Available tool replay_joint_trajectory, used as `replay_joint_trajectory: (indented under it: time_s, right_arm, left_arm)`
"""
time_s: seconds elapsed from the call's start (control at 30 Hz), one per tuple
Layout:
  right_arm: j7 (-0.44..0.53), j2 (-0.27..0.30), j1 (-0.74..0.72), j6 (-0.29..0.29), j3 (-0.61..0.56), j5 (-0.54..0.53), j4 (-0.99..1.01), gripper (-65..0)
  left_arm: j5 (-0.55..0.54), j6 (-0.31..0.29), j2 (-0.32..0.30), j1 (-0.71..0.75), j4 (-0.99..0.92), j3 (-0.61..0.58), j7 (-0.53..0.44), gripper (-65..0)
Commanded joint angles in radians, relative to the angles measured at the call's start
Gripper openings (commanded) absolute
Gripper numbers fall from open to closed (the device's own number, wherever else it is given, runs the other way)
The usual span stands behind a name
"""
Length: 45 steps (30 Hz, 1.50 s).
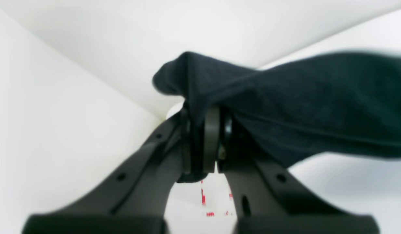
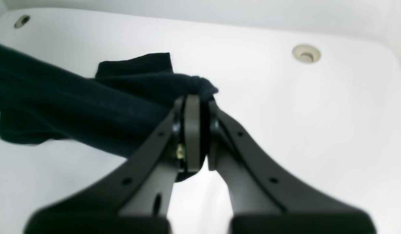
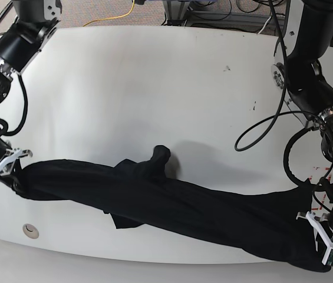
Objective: Layout the t-shirt on the table in an organized manner, then fold the t-shirt properly
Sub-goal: 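Lift the shirt with both grippers and stretch it out, then lay the stretched shirt down onto the table with both grippers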
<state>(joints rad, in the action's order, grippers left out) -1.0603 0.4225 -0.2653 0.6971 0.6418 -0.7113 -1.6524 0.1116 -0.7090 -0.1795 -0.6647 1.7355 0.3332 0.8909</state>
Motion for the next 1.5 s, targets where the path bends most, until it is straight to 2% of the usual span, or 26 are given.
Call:
replay_joint_trajectory:
  time_s: [0.0, 0.2, 0.6, 0.8, 1.03, 1.2, 1.27, 1.47]
  right_arm:
    - [0.035, 0.08, -0.122, 0.001, -0.037, -0.021, 0.056, -65.0]
    - [0.035, 0.155, -0.299, 0.001, -0.115, -0.021, 0.209, -65.0]
    - [0.033, 0.301, -0.721, 0.001, -0.334, -0.02, 0.415, -65.0]
    - [-0.018, 0.327, -0.796, 0.001, -0.374, -0.02, 0.416, -65.0]
    - [-0.123, 0.329, -0.714, 0.001, -0.354, -0.021, 0.404, -65.0]
    - [-0.237, 0.324, -0.541, 0.001, -0.261, -0.021, 0.36, -65.0]
    - [-0.268, 0.304, -0.473, 0.001, -0.225, -0.021, 0.355, -65.0]
    - [-0.291, 0.293, -0.257, 0.001, -0.142, -0.021, 0.307, -65.0]
  left_arm:
    - [-0.003, 0.011, -0.008, -0.086, -0.033, 0.001, -0.026, -64.7]
    - [-0.003, 0.011, -0.005, -0.208, -0.09, -0.001, -0.028, -64.7]
    - [-0.003, 0.011, -0.004, -0.418, -0.05, -0.001, -0.026, -64.7]
    - [-0.006, 0.011, -0.012, -0.476, -0.036, -0.001, -0.005, -64.6]
    - [-0.006, 0.011, -0.012, -0.376, -0.013, 0.002, 0.083, -64.6]
    - [-0.008, 0.011, -0.007, -0.169, 0.079, 0.002, 0.093, -64.6]
    - [-0.008, 0.011, -0.005, -0.082, 0.106, 0.001, 0.093, -64.6]
    - [-0.008, 0.011, 0.028, 0.141, 0.149, 0.005, 0.09, -64.9]
